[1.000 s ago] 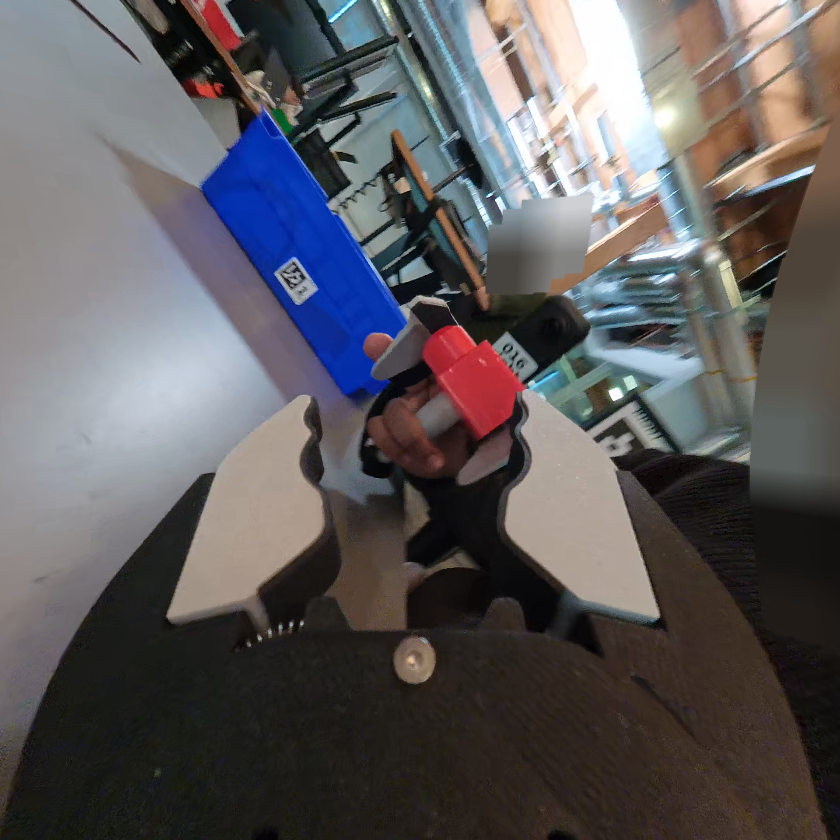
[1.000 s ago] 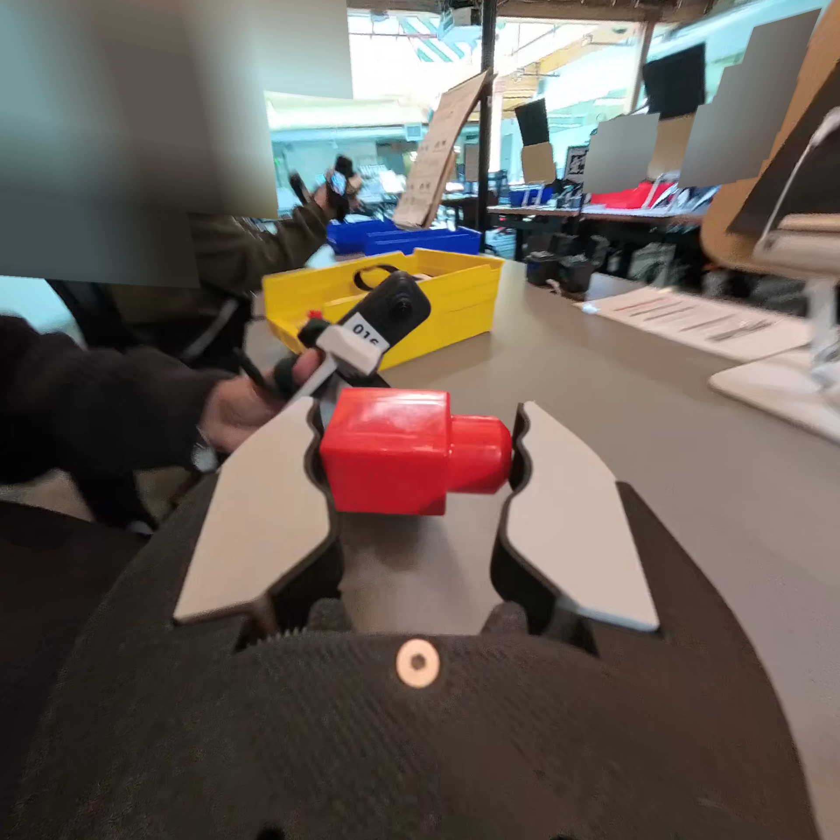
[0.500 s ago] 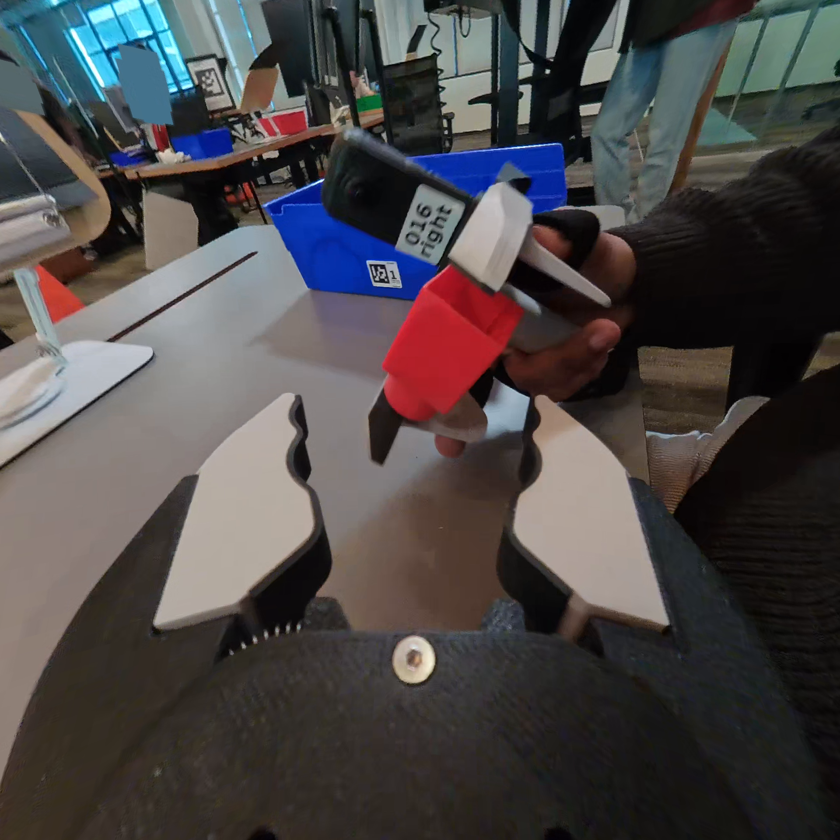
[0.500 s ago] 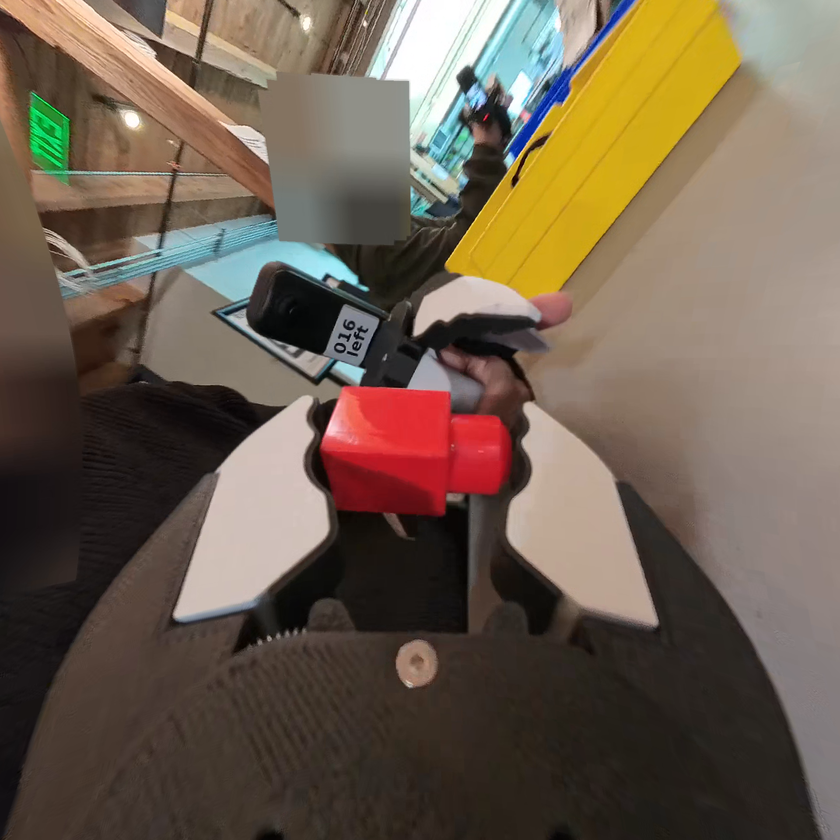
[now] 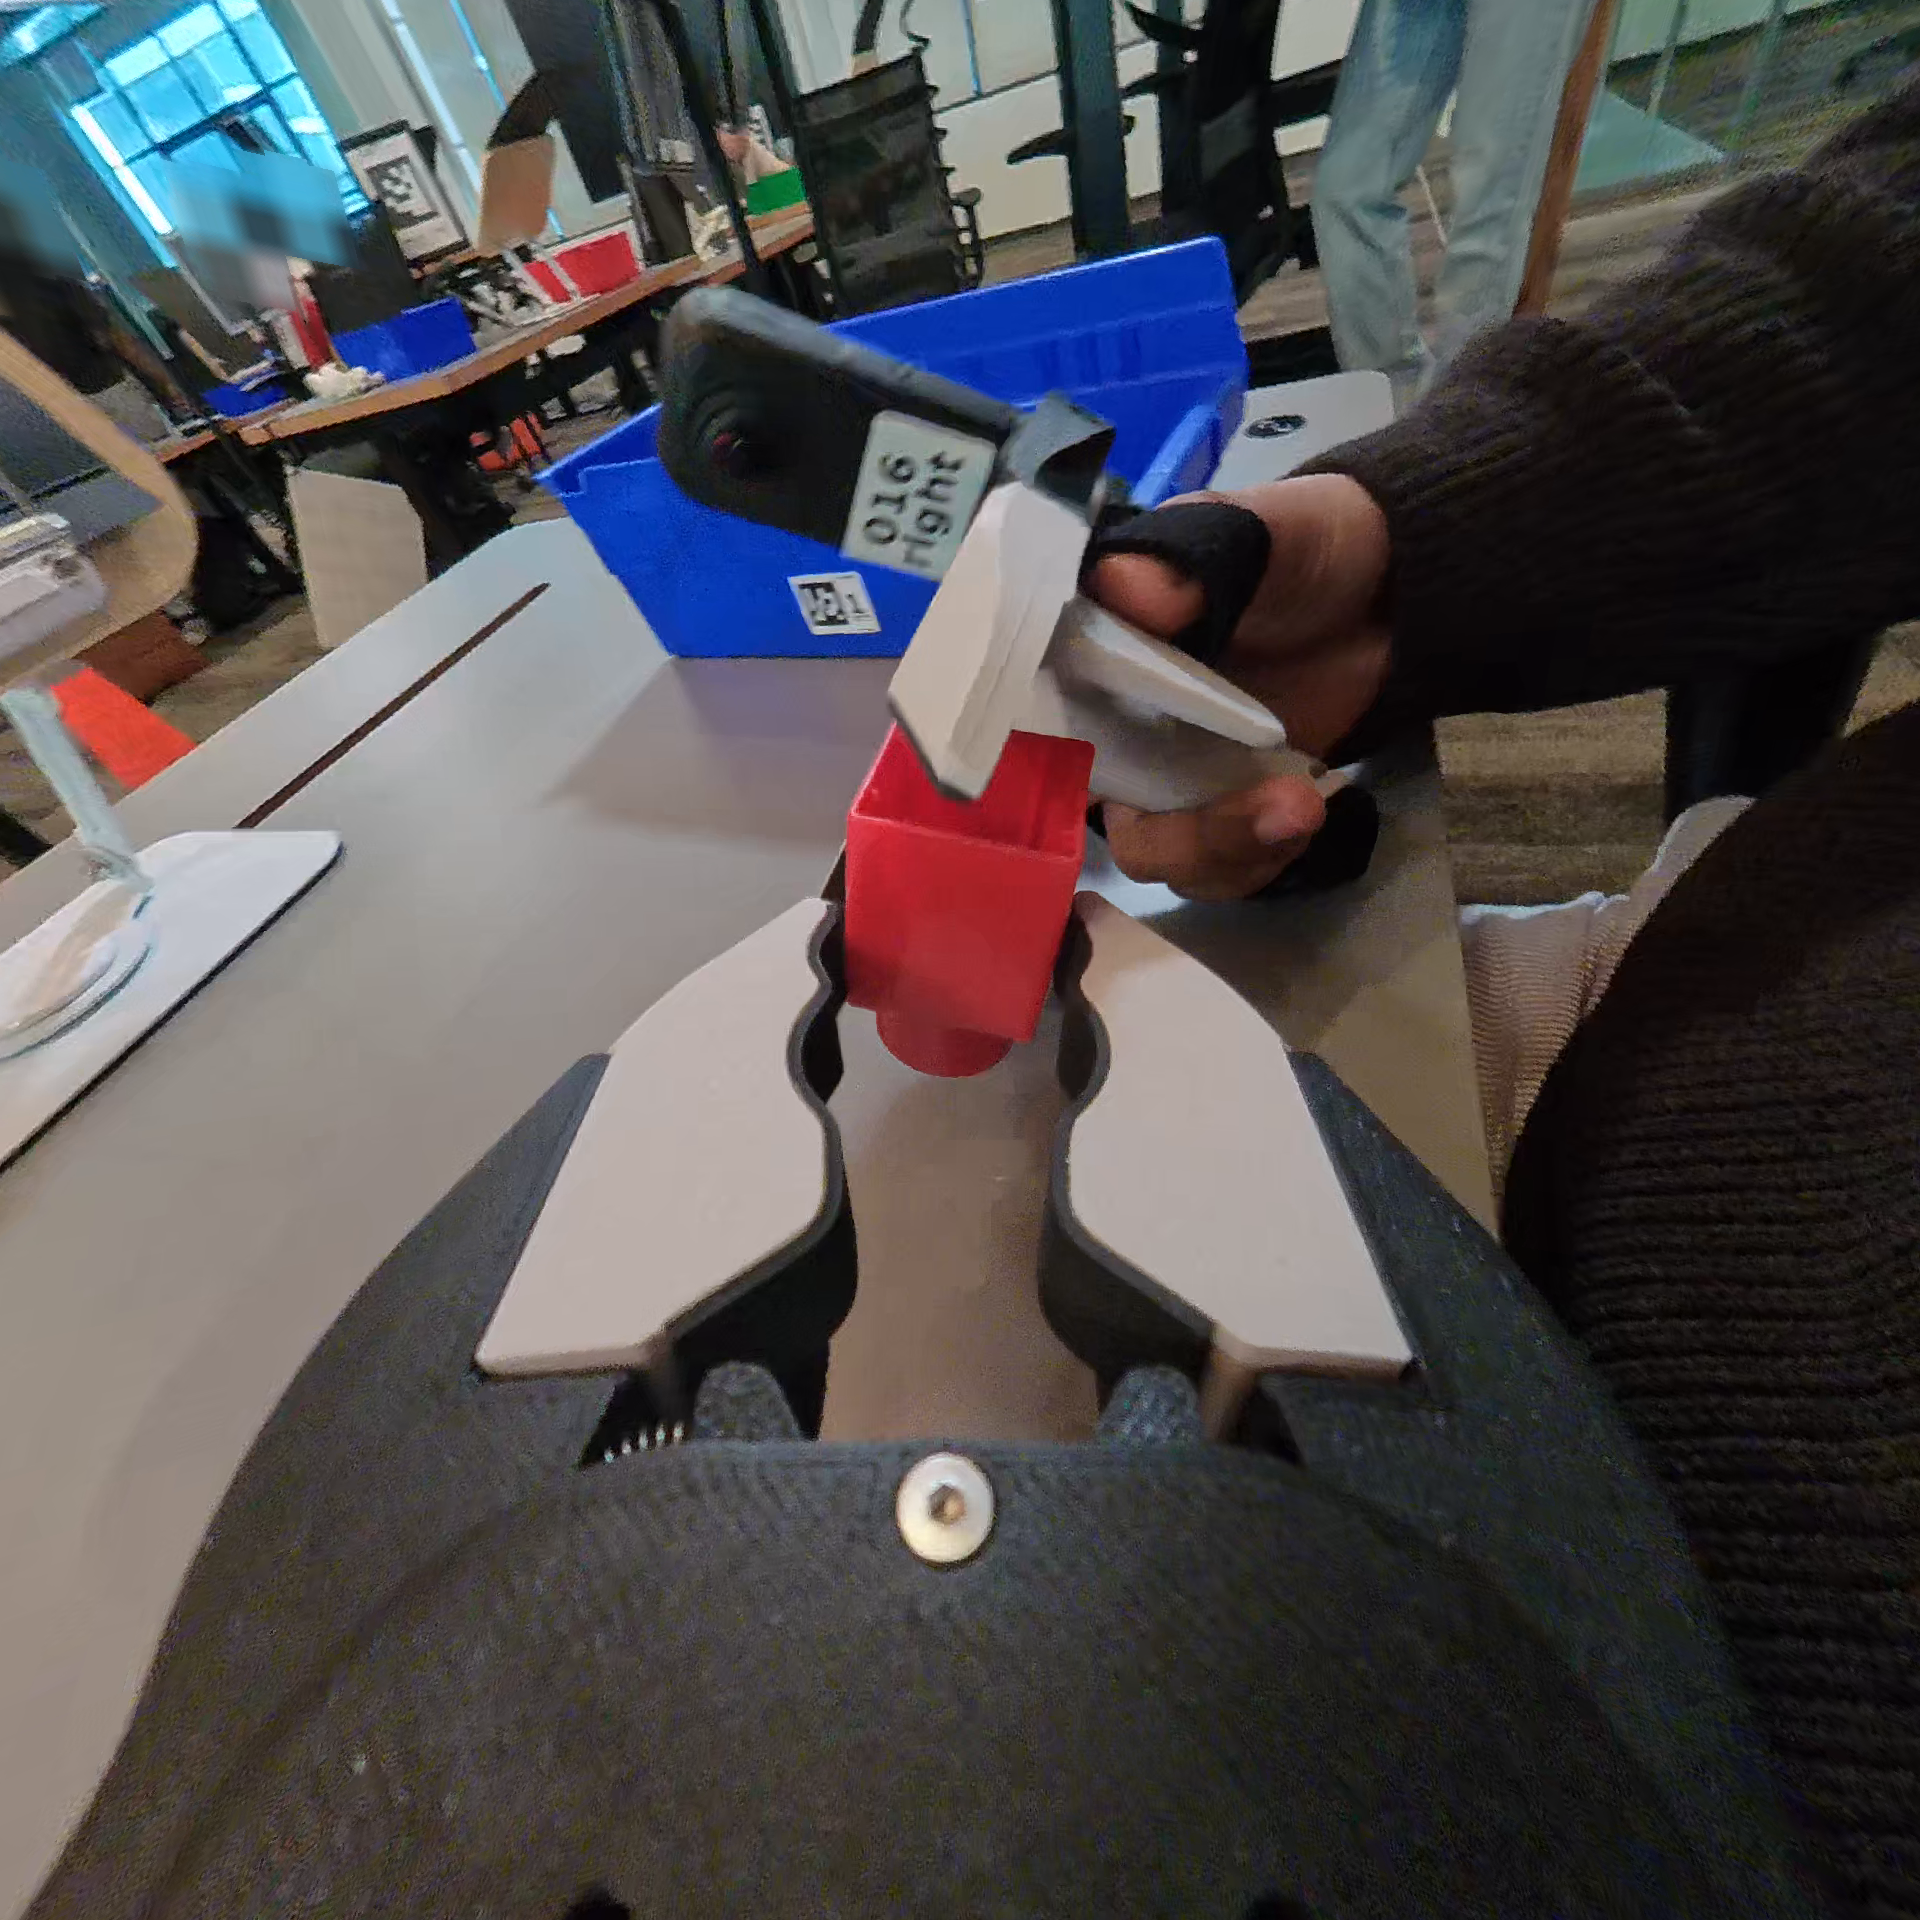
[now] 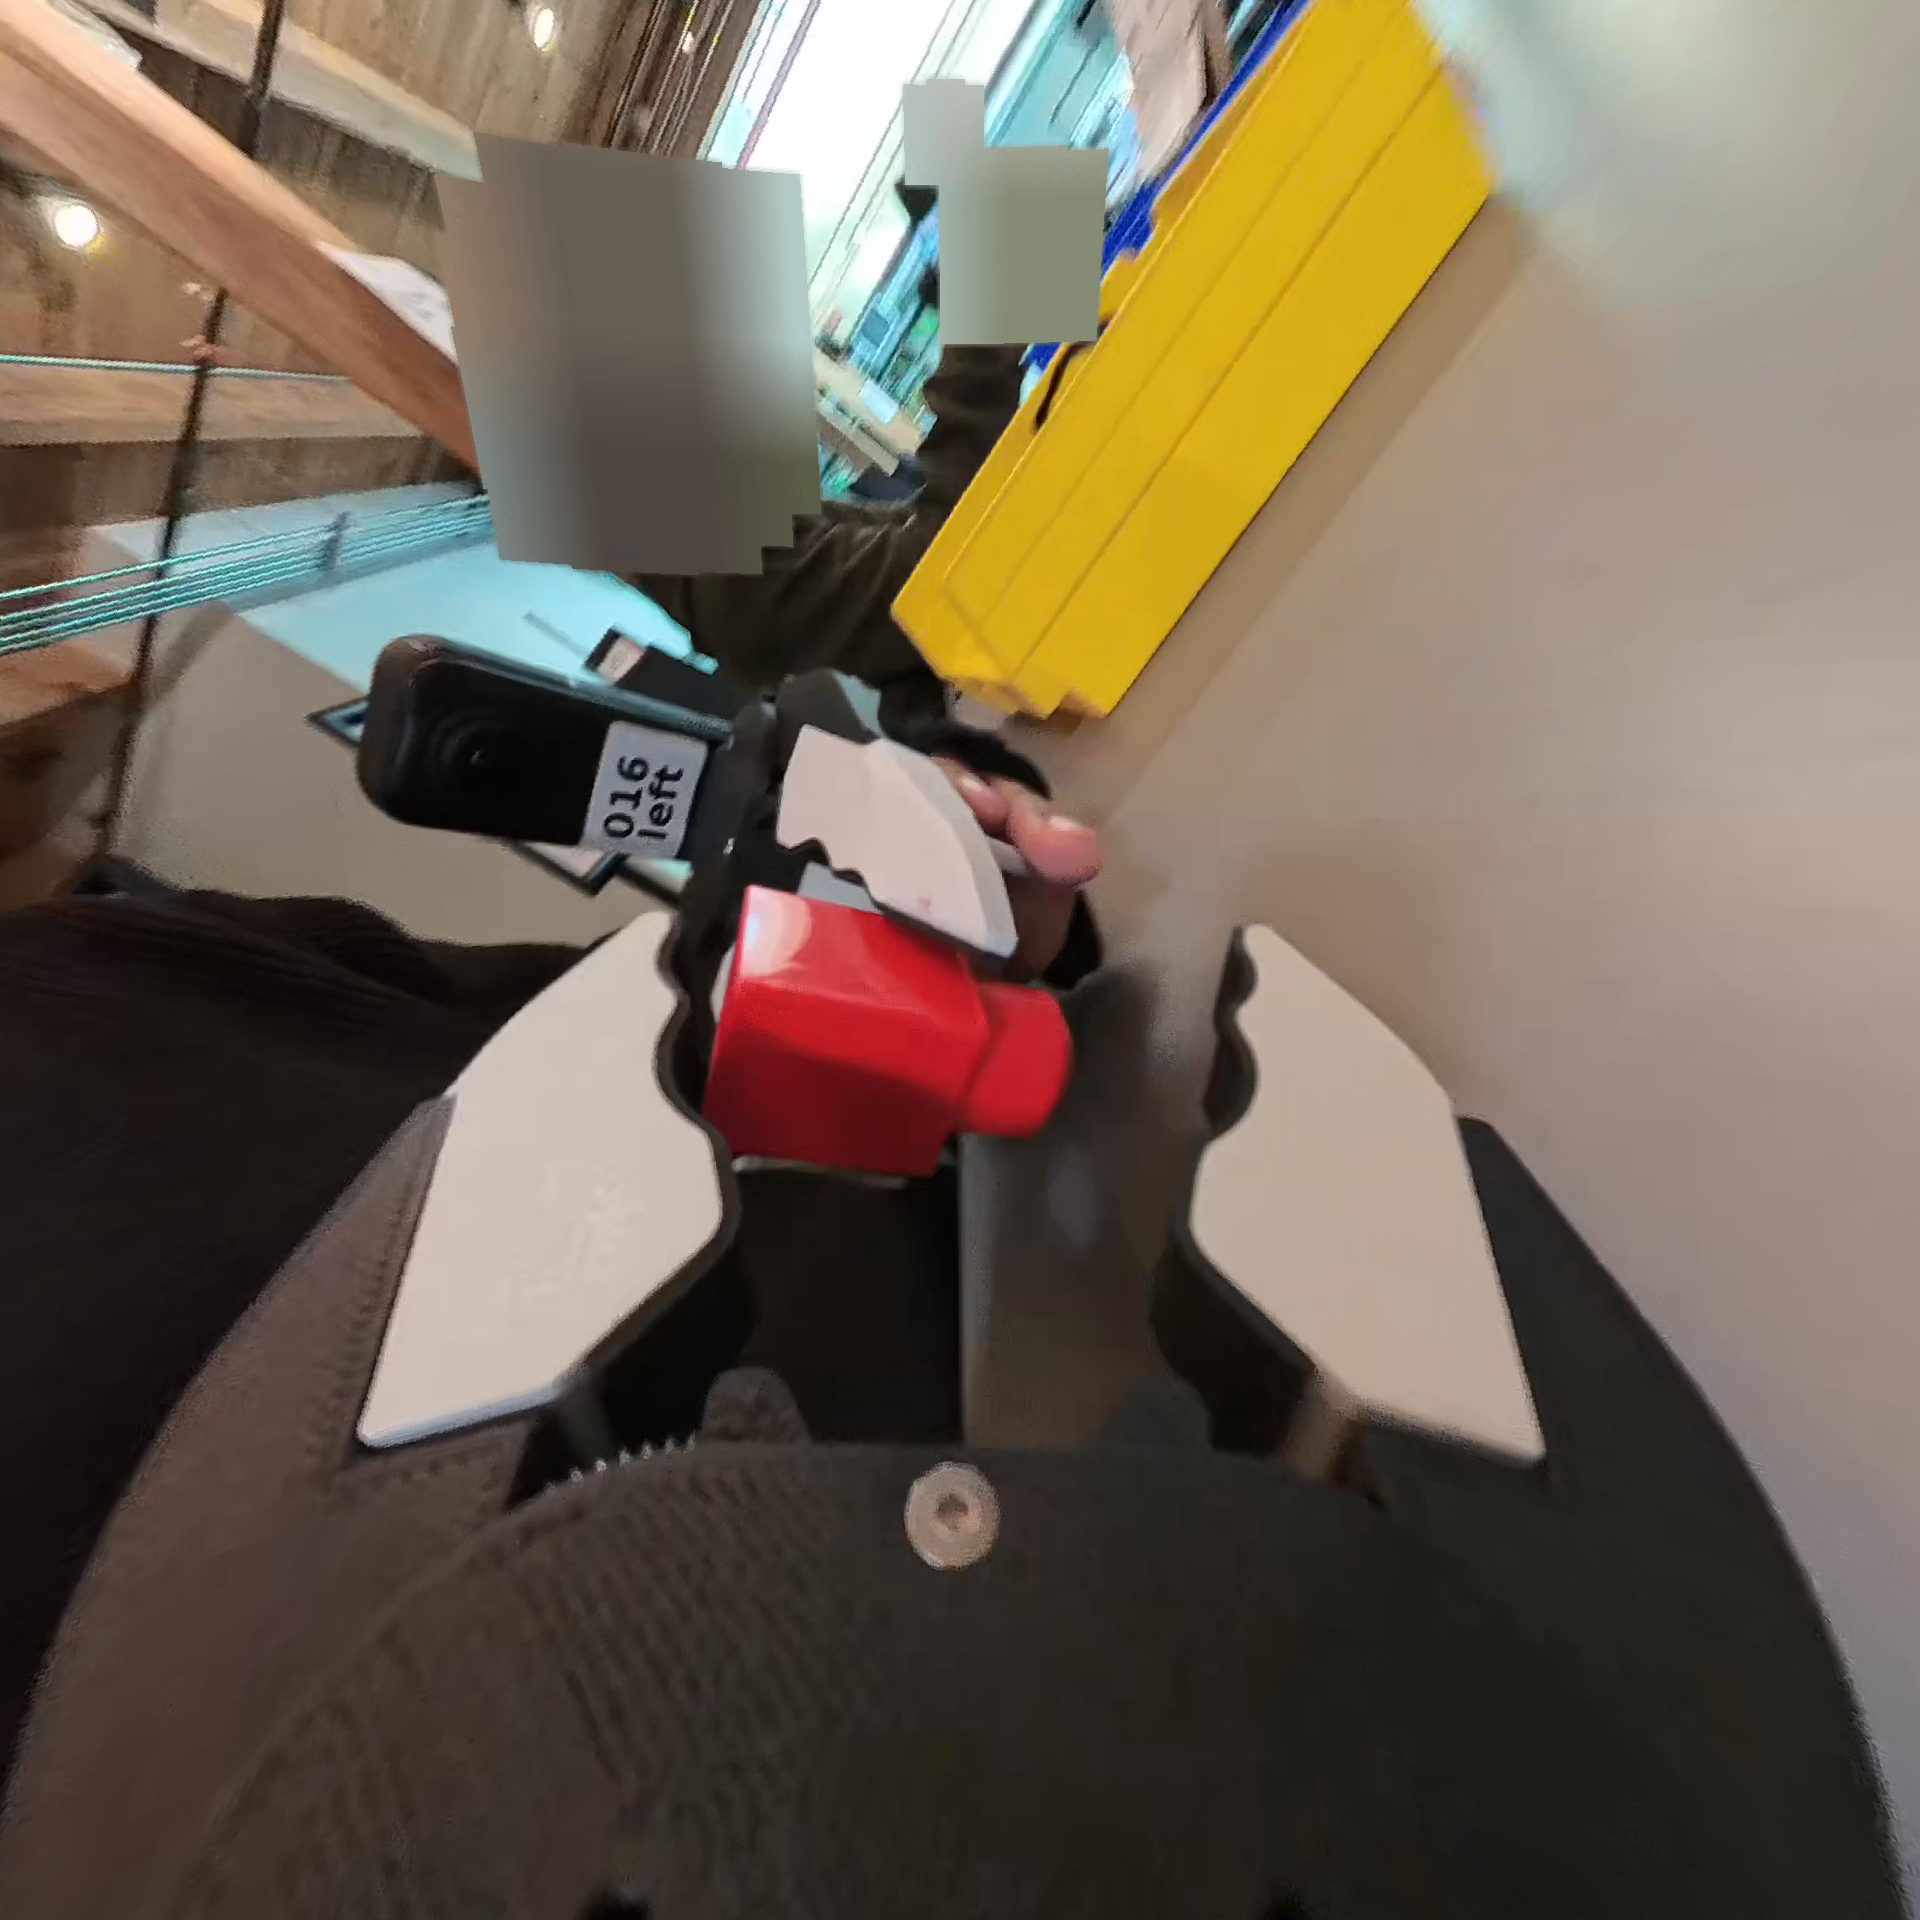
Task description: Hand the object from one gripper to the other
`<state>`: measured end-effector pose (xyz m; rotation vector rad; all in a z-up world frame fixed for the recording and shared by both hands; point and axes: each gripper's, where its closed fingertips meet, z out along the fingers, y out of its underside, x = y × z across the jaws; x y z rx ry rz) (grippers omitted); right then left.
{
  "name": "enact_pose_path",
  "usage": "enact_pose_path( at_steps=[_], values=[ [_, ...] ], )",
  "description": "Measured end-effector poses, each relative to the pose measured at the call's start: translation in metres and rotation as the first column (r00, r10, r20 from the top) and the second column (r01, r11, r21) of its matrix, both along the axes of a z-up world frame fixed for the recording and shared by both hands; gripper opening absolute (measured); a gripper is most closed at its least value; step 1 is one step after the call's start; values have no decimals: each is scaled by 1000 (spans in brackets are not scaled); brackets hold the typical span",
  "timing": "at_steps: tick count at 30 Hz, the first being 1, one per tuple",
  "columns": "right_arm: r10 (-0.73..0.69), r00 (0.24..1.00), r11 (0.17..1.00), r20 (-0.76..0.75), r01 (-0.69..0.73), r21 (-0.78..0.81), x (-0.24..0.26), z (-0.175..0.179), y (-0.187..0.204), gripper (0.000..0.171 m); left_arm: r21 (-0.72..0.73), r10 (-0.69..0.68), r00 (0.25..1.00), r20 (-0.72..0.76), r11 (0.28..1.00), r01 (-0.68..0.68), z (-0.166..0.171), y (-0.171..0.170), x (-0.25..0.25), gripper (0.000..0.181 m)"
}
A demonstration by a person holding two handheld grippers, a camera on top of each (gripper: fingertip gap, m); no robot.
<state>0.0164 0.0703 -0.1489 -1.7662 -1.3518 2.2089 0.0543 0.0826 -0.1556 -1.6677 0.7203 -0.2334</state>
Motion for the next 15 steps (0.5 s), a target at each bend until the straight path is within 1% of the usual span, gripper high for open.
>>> enact_pose_path(
  at_steps=[3,5,7,9,11,13,15],
  values=[
    [-139,989,987,-58,143,72,-3,8,25,98,-28,83,997,6,996,-83,-3,7,-16,39],
    [-226,968,963,-109,239,126,-2,15,41,90,-49,134,991,-8,990,-134,-7,11,-26,39],
    [-272,952,935,-141,296,196,0,18,51,76,-63,181,983,-38,981,-183,-11,14,-34,39],
    [-275,952,913,-138,303,273,2,15,53,63,-67,231,968,-97,969,-238,-16,17,-42,39],
    [-267,959,890,-97,284,358,2,6,51,49,-56,290,939,-186,951,-305,-22,19,-52,39],
    [-252,966,863,-63,254,436,2,-3,46,39,-34,317,908,-274,940,-338,-27,20,-56,39],
    [-246,968,837,-59,242,491,1,-7,41,35,-15,330,881,-339,934,-356,-30,20,-57,39]
  ],
)
